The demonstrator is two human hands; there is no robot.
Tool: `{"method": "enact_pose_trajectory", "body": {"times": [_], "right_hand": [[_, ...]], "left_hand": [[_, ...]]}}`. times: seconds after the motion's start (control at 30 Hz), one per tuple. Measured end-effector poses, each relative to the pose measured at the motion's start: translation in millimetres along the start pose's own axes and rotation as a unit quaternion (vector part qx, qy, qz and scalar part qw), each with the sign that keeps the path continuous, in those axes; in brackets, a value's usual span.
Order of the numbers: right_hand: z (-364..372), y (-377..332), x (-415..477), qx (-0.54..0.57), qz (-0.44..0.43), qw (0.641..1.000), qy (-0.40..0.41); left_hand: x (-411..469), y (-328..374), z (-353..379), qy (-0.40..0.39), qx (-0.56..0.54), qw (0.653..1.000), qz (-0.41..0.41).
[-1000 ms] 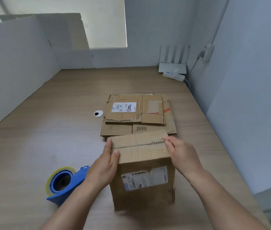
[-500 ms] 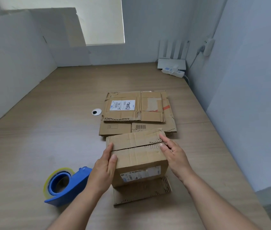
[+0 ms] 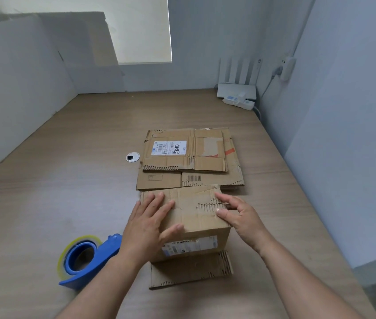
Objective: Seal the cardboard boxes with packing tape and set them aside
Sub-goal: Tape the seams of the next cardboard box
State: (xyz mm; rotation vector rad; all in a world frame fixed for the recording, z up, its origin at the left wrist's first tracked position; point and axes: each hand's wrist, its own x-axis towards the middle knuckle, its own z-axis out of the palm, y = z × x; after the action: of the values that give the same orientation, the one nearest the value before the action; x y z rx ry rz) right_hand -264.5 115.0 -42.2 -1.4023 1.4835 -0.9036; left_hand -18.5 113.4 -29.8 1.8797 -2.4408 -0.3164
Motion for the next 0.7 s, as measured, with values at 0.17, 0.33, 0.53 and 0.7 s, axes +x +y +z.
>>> {"method": "enact_pose_trajectory", "body": {"times": [0.17, 0.33, 0.53, 0.7], "right_hand": [[-2.0, -5.5, 5.9, -0.016, 0.004, 0.999, -0.04], [-1.5, -2.4, 5.7, 0.033, 0.015, 0.999, -0.03], [-2.0, -5.9, 4.5, 0.043, 0.021, 0.999, -0.026], [3.4, -18.0, 3.8, -0.117, -0.036, 0.992, 0.013]], "left_hand": [[2.3, -1.1, -1.4, -0.007, 0.011, 1.0, -0.001], [1.7, -1.9, -4.5, -0.006, 0.017, 1.0, 0.001], [3.5, 17.4, -4.7, 0.002, 0.031, 0.999, 0.041], [5.5, 8.2, 0.5, -0.008, 0.02, 0.999, 0.05]]}}
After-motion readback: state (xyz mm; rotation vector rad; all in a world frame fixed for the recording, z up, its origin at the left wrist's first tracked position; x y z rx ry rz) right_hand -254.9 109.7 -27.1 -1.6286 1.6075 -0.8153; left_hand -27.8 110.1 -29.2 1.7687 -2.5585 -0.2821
